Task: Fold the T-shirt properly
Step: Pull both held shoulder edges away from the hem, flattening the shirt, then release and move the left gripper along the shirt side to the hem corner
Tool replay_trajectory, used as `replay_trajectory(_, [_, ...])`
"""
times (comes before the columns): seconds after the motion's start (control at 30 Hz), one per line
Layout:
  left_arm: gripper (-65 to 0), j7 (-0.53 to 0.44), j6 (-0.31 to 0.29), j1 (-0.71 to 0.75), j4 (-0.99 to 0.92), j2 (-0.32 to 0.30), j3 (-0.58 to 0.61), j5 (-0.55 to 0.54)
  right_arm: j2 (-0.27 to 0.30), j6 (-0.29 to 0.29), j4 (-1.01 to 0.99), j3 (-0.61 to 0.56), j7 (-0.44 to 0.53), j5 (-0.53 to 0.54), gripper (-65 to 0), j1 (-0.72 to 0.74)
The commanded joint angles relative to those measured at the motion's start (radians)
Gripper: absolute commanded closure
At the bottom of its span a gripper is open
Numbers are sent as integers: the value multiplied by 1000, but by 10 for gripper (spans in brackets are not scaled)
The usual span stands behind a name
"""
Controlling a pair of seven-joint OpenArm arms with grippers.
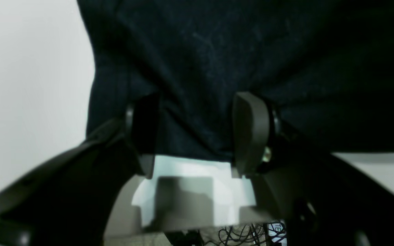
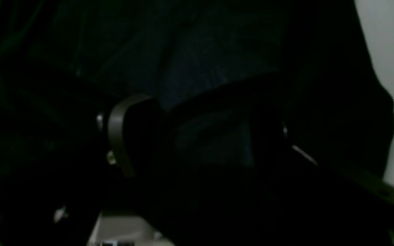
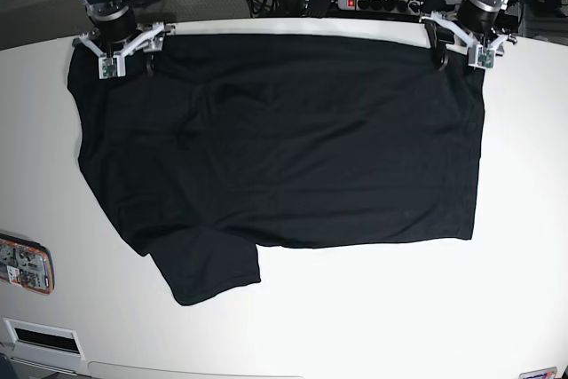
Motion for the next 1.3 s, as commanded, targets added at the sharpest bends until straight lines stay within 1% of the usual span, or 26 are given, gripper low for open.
replay_trajectory(0.0, [-325,245,18,48,-30,1,7,118,6,-5,-13,4,-116,-50,-443,-23])
replay_trajectory(0.07, [-325,245,26,61,-30,1,7,118,9,-5,-17,5,-116,-50,-443,-23])
replay_trajectory(0.2, [-325,245,29,67,-30,4,7,118,35,-5,-19,5,-116,-50,-443,-20])
replay_trajectory(0.53, [-325,245,29,67,1,9,7,118,35,-5,-8,7,-116,-52,-446,-20])
replay_trajectory(0.67, [-325,245,29,67,25,9,7,118,35,-5,-8,59,-116,-52,-447,-20])
replay_trajectory(0.77, [-327,245,29,48,18,4,7,121,35,-5,-16,66,-115,-52,-447,-19])
replay_trajectory(0.83, [-327,245,29,-13,-1,9,7,127,35,-5,-20,66,-115,-50,-447,-6])
replay_trajectory(0.93, [-327,246,29,-56,-8,9,7,129,32,-5,-1,66,-116,-52,-447,41])
replay_trajectory(1.07, [-328,246,29,-76,-4,9,7,127,30,-5,59,66,-116,-52,-447,93])
replay_trajectory(1.17, [-328,246,29,-79,7,9,7,126,30,-5,122,66,-116,-52,-447,102])
replay_trajectory(1.27, [-328,246,29,-65,50,29,7,126,30,-5,164,66,-164,-52,-447,99])
